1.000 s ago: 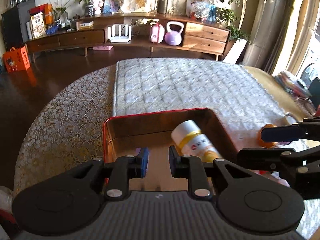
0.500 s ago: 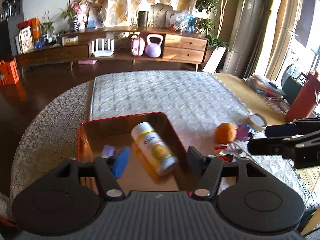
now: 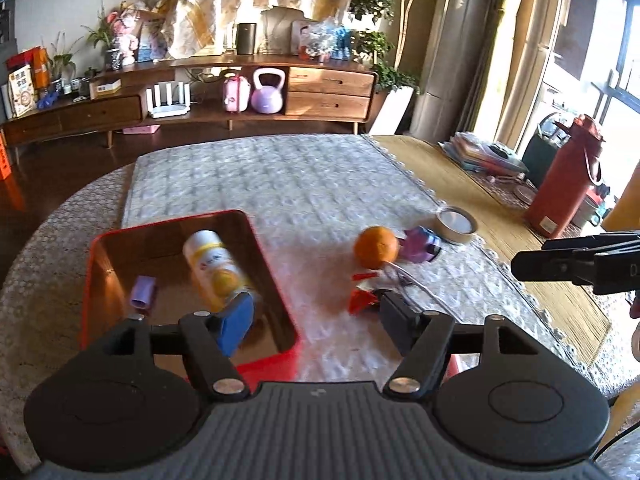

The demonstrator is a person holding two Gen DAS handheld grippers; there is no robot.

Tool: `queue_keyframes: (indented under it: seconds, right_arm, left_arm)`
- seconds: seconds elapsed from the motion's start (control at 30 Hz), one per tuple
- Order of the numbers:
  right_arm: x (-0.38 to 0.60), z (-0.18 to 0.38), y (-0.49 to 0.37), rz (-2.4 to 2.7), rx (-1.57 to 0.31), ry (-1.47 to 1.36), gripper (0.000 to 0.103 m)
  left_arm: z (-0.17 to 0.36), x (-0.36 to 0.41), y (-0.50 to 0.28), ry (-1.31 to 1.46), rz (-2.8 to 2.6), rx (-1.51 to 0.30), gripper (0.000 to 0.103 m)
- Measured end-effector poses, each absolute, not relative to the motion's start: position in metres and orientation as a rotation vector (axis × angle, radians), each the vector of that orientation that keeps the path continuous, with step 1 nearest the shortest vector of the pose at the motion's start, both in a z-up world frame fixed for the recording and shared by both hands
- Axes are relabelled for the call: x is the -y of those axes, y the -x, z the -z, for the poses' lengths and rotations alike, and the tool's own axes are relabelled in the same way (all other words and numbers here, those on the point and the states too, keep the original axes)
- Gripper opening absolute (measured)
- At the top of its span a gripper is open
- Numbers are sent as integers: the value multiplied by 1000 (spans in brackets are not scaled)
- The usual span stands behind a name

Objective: Organize rigid objects
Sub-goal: 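Grasp the pink tube with the left tool while the right tool grasps the white sunglasses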

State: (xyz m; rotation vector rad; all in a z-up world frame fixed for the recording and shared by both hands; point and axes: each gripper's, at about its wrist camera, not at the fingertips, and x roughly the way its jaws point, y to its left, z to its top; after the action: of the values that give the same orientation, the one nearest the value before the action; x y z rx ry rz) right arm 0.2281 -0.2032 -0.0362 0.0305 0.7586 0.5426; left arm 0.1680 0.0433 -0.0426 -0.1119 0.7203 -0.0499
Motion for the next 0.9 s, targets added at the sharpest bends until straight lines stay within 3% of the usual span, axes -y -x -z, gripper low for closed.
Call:
queue_keyframes:
  seconds: [0.17, 0.9]
  right_arm:
    - [218, 46, -235, -523, -764, -40, 101]
    - [203, 123, -282, -529, -933, -26, 97]
  left_arm:
    - [52, -23, -168, 129, 64, -717, 84]
    - [129, 64, -187, 104, 180, -831, 85]
